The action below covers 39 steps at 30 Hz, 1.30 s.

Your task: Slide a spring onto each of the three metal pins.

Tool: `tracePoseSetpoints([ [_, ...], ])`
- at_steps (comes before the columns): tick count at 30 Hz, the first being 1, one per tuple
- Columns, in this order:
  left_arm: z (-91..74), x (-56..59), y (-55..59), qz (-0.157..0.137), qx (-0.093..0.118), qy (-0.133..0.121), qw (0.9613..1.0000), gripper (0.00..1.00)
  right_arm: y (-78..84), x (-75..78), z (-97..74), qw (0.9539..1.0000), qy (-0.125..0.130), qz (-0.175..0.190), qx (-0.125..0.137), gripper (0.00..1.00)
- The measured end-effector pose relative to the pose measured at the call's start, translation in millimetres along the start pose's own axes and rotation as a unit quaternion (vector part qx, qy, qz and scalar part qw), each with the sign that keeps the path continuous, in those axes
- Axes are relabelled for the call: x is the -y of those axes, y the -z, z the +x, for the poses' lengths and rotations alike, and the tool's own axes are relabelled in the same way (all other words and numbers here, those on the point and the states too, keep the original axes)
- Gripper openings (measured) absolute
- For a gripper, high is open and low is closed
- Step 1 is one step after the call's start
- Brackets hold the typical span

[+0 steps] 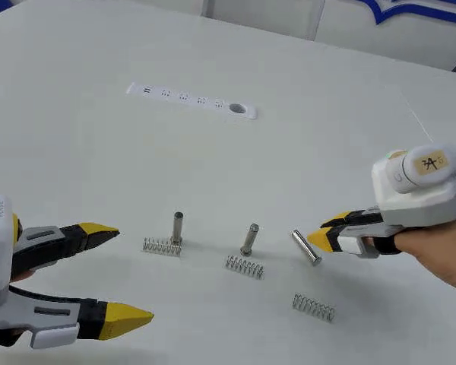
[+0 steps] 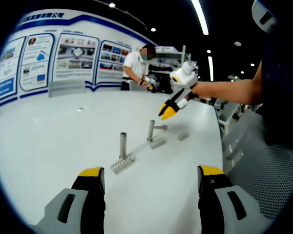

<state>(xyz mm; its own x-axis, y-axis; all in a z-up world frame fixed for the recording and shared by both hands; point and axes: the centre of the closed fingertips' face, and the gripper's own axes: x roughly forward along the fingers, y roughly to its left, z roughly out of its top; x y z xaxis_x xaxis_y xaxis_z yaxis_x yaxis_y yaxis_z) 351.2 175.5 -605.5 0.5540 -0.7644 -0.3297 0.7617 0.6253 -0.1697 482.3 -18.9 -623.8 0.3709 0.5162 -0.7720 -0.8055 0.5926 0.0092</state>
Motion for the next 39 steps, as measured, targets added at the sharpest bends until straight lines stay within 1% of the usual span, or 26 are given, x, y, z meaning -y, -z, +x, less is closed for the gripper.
tracePoseSetpoints([
  [3,0.7,-0.5,0.3,-0.001,0.001,0.001,1.0,0.79,1.1,0.2,6.7,0.9998,-0.001,0.001,-0.017,0.19],
  [4,1.0,-0.6,0.6,-0.002,0.001,0.001,1.0,0.79,2.3,0.5,9.4,0.9996,0.001,-0.001,-0.027,0.19],
  [9,2.0,0.4,1.4,-0.003,0.002,0.003,1.0,0.79,1.1,1.9,17.5,0.999,0.003,0.008,-0.043,0.16],
  [12,2.4,1.0,1.9,-0.004,0.002,0.005,1.0,0.78,3.0,3.0,23.7,0.9981,0.004,0.017,-0.059,0.15],
  [20,2.8,0.8,3.4,-0.006,0.003,0.006,1.0,0.77,6.6,3.7,34.5,0.9959,0.005,0.025,-0.087,0.11],
  [27,2.6,-0.2,3.0,-0.007,0.006,0.006,0.9999,0.77,11.6,6.5,38.4,0.9937,0.011,0.036,-0.106,0.1],
  [31,2.1,-0.6,3.6,-0.008,0.007,0.006,0.9999,0.77,13.9,7.2,39.3,0.9926,0.012,0.036,-0.115,0.1],
  [37,1.5,-1.6,4.5,-0.01,0.007,0.006,0.9999,0.77,14.9,8.2,40.2,0.9906,0.012,0.042,-0.13,0.1],
  [39,1.9,-1.8,4.3,-0.01,0.007,0.006,0.9999,0.77,14.9,8.1,40.5,0.9898,0.012,0.036,-0.137,0.1],
])
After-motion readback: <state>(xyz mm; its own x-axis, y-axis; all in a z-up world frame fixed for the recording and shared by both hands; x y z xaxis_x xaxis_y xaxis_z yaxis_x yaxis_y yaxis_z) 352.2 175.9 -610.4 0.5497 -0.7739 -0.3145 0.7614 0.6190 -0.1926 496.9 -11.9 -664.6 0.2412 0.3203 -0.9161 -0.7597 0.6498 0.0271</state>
